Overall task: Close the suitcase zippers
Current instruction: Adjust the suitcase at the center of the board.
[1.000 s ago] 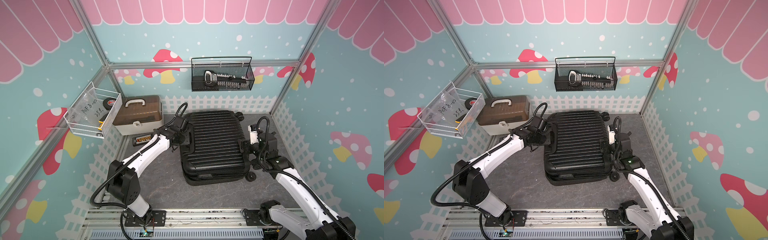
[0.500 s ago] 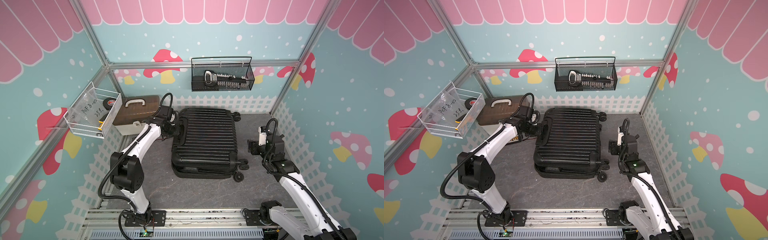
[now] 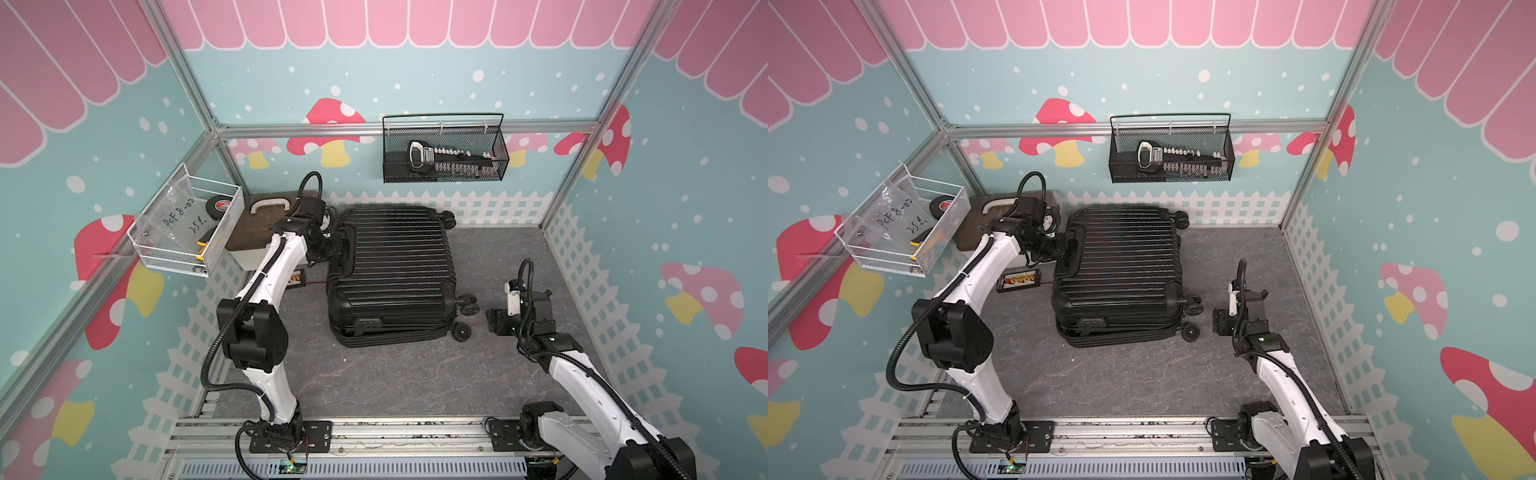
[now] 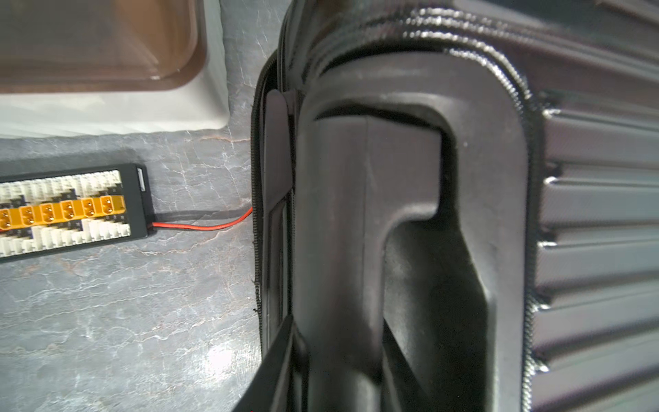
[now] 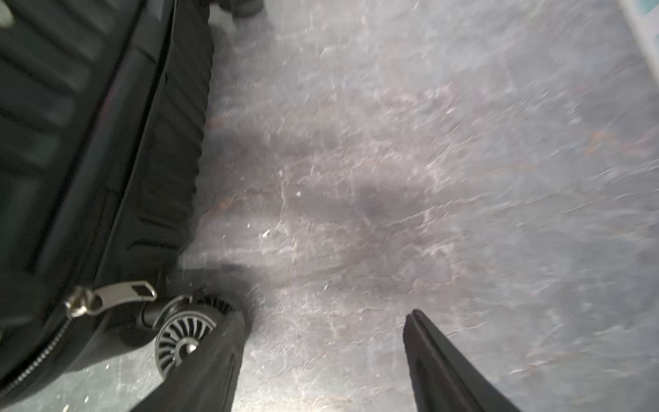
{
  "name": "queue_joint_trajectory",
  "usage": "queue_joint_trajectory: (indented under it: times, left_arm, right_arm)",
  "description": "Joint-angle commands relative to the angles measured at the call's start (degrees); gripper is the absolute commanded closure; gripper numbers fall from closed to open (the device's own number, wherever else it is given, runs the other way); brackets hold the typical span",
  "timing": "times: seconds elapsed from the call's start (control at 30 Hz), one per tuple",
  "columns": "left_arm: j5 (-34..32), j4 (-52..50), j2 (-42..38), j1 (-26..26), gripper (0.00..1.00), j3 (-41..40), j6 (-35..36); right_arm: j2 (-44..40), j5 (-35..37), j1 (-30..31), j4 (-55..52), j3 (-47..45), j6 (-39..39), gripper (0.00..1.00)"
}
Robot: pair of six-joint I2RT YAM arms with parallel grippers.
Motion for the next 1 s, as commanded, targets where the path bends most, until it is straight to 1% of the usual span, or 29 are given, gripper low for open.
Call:
queue_joint_trajectory:
  times: [0.0,0.1,0.2,0.27,0.33,0.37,0.47,0.67,0.8,0.97]
  left_arm:
    - [4.5,4.2,-0.9,0.8,0.93,6.1,-1.2]
    - [4.9,3.0,0.3,0.8,0.93,8.1,-1.0]
    - [5.4,2.3,1.1,0.8,0.92,9.7,-0.8]
    - [5.6,1.9,1.6,0.8,0.92,10.4,-0.7]
    - [5.4,1.4,2.3,0.8,0.92,11.1,-0.5]
    - [5.2,1.2,2.6,0.8,0.92,11.5,-0.4]
    - [4.9,0.7,3.5,0.9,0.92,12.2,-0.2]
    - [5.9,0.1,4.6,0.9,0.92,13.0,-0.6]
    - [6.7,0.1,4.7,0.9,0.92,12.8,-0.6]
    - [7.0,0.0,4.9,0.9,0.92,12.1,-0.2]
  right_arm:
    - [-2.2,-7.6,-0.3,10.2,-4.9,0.7,0.28]
    - [-2.8,-11.2,-0.3,18.0,-8.7,1.9,0.3]
    - [-1.8,-14.8,-0.3,26.0,-12.2,2.0,0.35]
    - [-0.2,-18.2,-0.3,32.0,-14.2,1.6,0.43]
    - [1.3,-21.2,-0.2,37.3,-15.6,1.5,0.46]
    - [2.4,-22.7,-0.3,39.9,-15.7,1.2,0.49]
    - [5.4,-26.8,-0.2,44.9,-17.7,-0.7,0.56]
    - [10.2,-31.8,-0.1,51.0,-17.5,-2.8,0.58]
    - [14.0,-34.5,0.0,55.2,-17.3,-2.3,0.57]
    - [18.6,-37.3,0.4,57.6,-16.5,-1.4,0.53]
